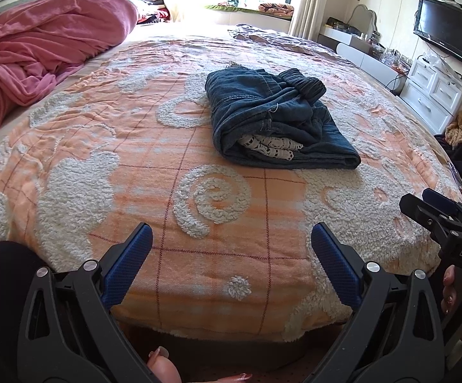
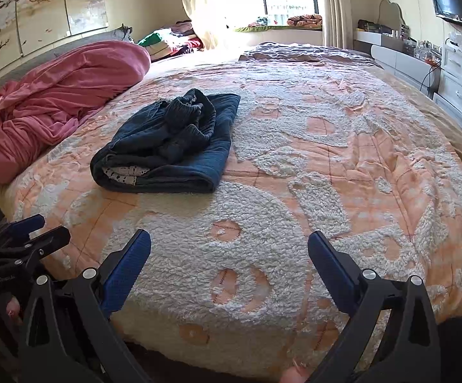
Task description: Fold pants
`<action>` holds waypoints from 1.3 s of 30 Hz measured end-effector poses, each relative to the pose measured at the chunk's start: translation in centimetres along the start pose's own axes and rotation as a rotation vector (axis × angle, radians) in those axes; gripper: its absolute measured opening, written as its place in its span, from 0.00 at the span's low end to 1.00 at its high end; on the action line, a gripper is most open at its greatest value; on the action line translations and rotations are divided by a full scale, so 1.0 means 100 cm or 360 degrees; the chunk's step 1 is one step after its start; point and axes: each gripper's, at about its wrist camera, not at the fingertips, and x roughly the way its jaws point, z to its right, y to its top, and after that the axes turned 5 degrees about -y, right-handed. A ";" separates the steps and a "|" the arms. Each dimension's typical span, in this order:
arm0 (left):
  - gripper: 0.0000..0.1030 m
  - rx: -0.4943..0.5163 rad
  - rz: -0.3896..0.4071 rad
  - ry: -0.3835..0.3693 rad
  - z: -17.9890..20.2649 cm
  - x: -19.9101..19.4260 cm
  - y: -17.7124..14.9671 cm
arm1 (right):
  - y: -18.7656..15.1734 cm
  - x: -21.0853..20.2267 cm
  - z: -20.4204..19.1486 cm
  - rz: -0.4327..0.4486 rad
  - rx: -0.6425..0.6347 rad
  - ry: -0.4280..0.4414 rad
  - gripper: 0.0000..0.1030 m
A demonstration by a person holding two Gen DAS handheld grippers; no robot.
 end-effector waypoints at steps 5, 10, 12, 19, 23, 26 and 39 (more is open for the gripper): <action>0.91 -0.0001 0.0002 -0.0001 0.000 -0.001 0.000 | 0.000 0.000 0.000 0.0000 0.0001 0.0000 0.95; 0.91 -0.0015 -0.0001 -0.0014 0.000 -0.001 0.001 | -0.001 0.000 0.000 0.0001 -0.0002 -0.0004 0.95; 0.91 -0.0017 -0.0004 -0.0013 0.001 -0.001 0.001 | -0.001 0.000 0.000 0.0003 -0.0003 -0.0005 0.95; 0.91 -0.0020 0.0003 -0.0023 0.001 -0.002 0.001 | -0.001 0.001 0.000 -0.0004 -0.0006 -0.0010 0.95; 0.91 -0.0021 0.0004 -0.0025 0.001 -0.002 0.002 | -0.001 0.002 0.000 -0.0006 -0.0007 -0.0010 0.95; 0.91 -0.0020 0.0005 -0.0022 0.001 -0.002 0.002 | -0.001 0.002 0.000 -0.0007 -0.0008 -0.0011 0.95; 0.91 -0.0023 0.0000 -0.0019 0.001 -0.002 0.002 | -0.001 0.003 -0.001 -0.0009 -0.0015 -0.0014 0.95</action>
